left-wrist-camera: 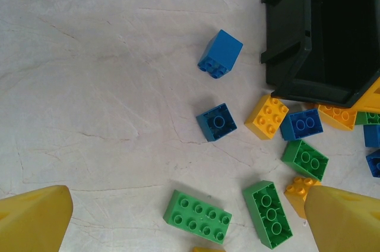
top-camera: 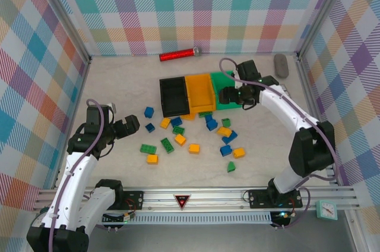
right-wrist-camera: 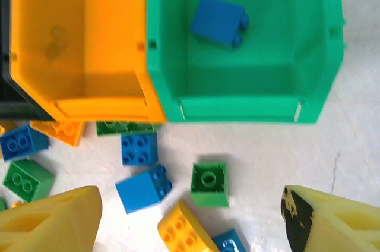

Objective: Sort the legos into containers by color
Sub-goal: Pick up the lego from the bottom-center of the table.

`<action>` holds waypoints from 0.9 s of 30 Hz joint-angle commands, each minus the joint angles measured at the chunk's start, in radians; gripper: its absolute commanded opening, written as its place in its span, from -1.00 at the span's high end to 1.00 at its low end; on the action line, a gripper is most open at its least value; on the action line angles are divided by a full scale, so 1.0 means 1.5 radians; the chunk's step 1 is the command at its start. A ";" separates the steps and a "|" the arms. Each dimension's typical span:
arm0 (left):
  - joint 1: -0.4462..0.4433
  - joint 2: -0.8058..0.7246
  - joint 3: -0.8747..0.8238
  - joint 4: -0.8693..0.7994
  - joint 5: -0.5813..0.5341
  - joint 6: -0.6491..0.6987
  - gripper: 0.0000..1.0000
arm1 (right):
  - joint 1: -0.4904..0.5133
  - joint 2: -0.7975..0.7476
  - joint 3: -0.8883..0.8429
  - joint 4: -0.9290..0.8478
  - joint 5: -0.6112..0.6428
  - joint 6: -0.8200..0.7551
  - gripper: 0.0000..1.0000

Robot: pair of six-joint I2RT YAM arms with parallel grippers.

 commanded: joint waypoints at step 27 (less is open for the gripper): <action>0.006 0.149 0.002 0.027 0.015 -0.064 -0.99 | 0.002 -0.175 -0.290 0.072 -0.058 0.039 -0.59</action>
